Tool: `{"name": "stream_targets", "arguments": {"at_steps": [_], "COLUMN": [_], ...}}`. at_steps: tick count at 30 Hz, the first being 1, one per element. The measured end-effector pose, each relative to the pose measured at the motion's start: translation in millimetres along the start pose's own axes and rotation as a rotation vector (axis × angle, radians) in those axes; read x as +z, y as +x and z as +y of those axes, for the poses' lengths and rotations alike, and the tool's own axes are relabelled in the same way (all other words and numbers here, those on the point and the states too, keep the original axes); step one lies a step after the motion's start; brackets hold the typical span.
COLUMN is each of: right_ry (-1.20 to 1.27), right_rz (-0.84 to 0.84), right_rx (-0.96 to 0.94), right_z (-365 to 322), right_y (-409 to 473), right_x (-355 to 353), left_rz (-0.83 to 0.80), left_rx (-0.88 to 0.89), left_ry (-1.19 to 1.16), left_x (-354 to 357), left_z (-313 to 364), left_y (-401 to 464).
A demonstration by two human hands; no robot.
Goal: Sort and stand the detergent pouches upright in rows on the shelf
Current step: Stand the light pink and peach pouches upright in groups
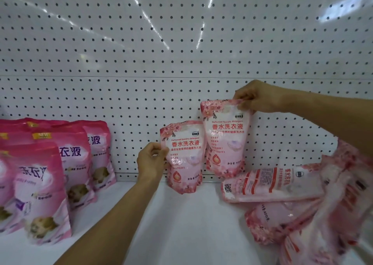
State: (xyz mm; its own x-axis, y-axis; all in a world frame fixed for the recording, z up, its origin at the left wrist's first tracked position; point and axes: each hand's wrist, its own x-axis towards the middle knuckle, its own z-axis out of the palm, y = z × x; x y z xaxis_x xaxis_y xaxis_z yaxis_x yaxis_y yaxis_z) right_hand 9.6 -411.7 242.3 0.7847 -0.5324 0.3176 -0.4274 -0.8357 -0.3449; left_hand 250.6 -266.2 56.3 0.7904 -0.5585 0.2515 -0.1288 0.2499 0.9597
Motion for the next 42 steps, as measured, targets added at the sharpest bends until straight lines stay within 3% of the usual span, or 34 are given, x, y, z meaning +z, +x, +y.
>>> {"name": "stream_targets", "arguments": {"at_steps": [7, 9, 11, 13, 15, 16, 19, 22, 25, 27, 30, 35, 42], "right_ry": [0.035, 0.016, -0.003, -0.016, -0.021, -0.022, -0.056, -0.104, -0.059, -0.041, 0.000, 0.032, 0.033], "right_rz": [-0.041, -0.039, -0.014, 0.020, 0.051, 0.060, 0.075, 0.123, 0.154, 0.157, 0.165, 0.116, -0.017], "right_rx": [0.096, 0.104, 0.106, 0.096, 0.083, 0.077, 0.064, 0.075, 0.093, 0.098, 0.106, 0.100, 0.104], "right_z": [8, 5, 3, 1, -2, -5, -12, -12, -8, -6, -5, -9, -5], "right_y": [-1, -4, -6, -10, -14, -15, -21, -29, -35, -37, -37, -29, -20], "right_x": [2, 1, 1, 1, 0, 0, -6, -17, -25, -28, -30, -14, 28], "left_rz": [0.050, 0.166, 0.215, -0.109, -0.592, -0.758, -0.888, -0.861, -0.749, -0.632, -0.477, -0.175, 0.076], "left_rx": [0.019, 0.167, 0.488, 0.797, 0.899, 0.910, 0.954, 1.033, 1.029, 0.875, 0.563, 0.373, 0.229], "left_ry": [0.039, 0.277, 0.498, 0.571, 0.741, 0.798, 0.798, 0.881, 0.777, 0.718, 0.435, 0.157, 0.071], "left_x": [6, 10, 21, 40, 70, 87, 125, 130, 115, 104, 77, 28, -28], "left_z": [-2, 7, 24, 41, 41, 37, 39, 42, 30, 25, 32, 30, 19], "left_y": [-3, -14, -43, -80, -111, -122, -143, -148, -144, -137, -125, -105, -80]}}
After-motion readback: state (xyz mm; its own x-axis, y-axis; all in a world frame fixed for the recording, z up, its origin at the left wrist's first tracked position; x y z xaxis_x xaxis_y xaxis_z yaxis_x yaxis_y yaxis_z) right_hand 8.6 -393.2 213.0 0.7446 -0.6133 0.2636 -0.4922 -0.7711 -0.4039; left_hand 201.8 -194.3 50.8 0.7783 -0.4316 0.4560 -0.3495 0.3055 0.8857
